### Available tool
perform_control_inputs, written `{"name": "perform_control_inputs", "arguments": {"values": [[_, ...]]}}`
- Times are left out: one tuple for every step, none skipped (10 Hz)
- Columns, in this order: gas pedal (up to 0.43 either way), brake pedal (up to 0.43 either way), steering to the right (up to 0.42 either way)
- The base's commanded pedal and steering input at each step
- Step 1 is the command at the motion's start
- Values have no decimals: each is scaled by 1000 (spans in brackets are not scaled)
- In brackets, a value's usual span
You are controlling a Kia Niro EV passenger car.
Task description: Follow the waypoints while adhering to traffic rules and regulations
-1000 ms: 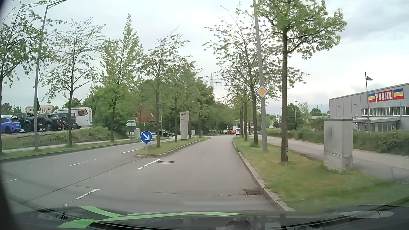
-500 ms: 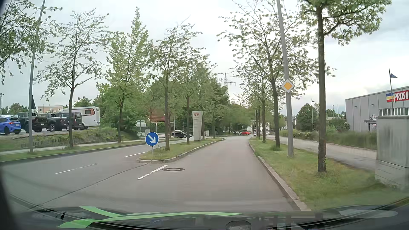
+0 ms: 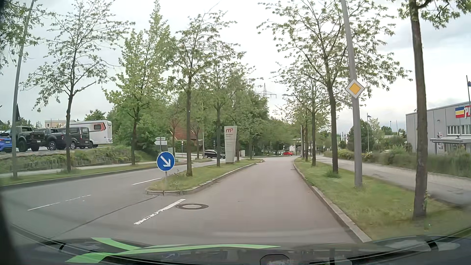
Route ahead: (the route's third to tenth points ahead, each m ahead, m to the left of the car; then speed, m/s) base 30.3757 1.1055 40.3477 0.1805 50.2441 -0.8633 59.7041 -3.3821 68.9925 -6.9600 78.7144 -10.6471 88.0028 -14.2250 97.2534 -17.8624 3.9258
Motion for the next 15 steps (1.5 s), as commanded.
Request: {"name": "perform_control_inputs", "arguments": {"values": [[47,0,2],[47,0,7],[47,0,12],[47,0,18],[47,0,20],[47,0,19],[47,0,20],[47,0,19],[47,0,19],[47,0,20],[47,0,19],[47,0,21],[47,0,25],[47,0,28],[47,0,28]]}}
